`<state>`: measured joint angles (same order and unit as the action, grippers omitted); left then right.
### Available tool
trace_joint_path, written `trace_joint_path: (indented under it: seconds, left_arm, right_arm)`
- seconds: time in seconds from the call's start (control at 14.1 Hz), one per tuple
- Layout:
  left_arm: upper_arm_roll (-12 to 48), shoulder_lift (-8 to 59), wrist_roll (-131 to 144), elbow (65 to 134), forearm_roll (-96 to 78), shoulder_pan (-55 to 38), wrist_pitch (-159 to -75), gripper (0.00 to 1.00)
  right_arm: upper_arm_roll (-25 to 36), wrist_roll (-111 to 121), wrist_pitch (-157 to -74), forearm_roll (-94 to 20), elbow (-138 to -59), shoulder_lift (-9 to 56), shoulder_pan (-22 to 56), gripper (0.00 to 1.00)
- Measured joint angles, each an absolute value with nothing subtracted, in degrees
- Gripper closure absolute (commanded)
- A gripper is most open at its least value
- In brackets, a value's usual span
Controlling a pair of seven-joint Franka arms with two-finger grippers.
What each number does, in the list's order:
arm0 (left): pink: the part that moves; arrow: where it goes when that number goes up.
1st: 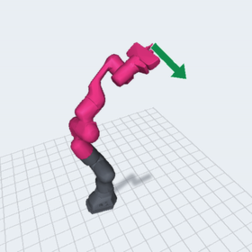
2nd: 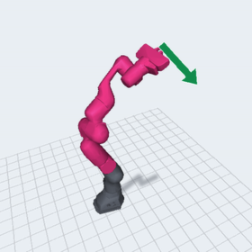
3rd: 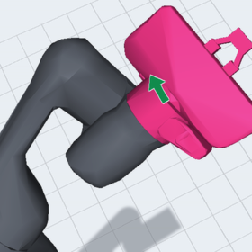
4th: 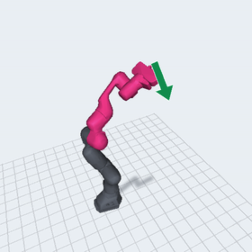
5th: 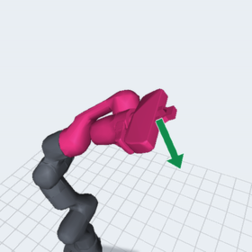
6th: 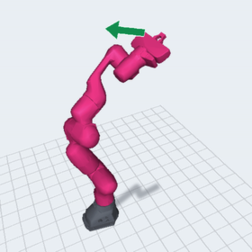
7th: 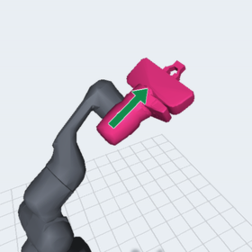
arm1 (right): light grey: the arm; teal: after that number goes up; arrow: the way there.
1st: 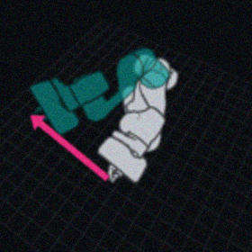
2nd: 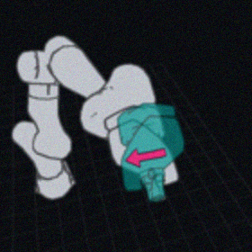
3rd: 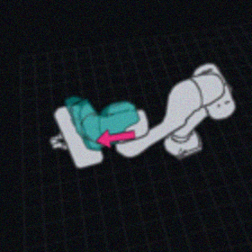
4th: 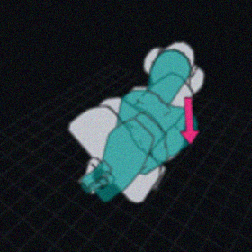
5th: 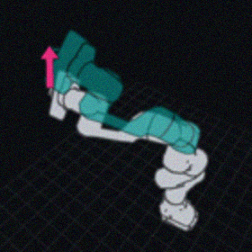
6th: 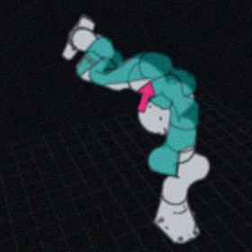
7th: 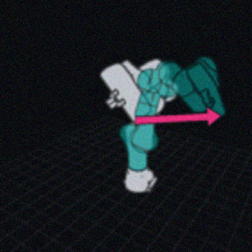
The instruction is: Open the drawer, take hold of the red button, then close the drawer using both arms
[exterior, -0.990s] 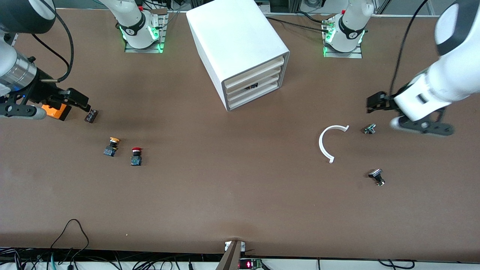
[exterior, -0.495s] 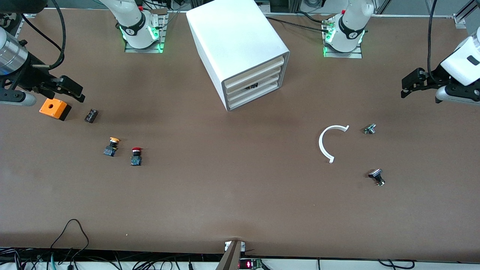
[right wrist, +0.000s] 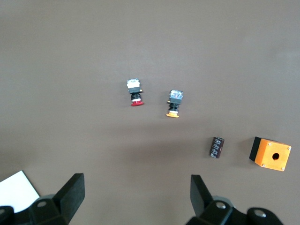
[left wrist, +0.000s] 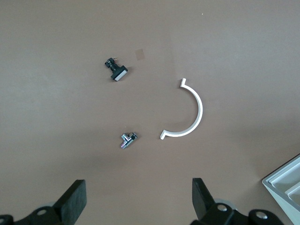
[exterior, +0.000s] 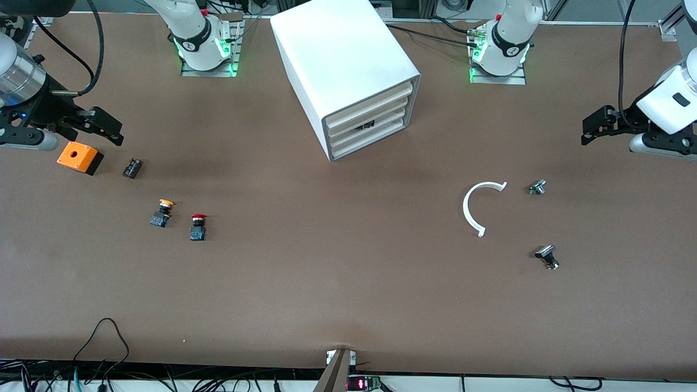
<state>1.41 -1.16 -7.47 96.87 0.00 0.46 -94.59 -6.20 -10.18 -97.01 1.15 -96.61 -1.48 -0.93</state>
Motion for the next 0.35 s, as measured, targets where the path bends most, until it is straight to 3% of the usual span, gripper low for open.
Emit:
trace_joint_path:
  seconds: [0.35]
  left_arm:
    - [1.4, -1.2, -8.1, 96.9, 0.0, 0.2, -93.0, 0.01]
  right_arm:
    - [-6.3, -10.2, -97.0, 1.2, -96.2, -1.5, -1.4, 0.0]
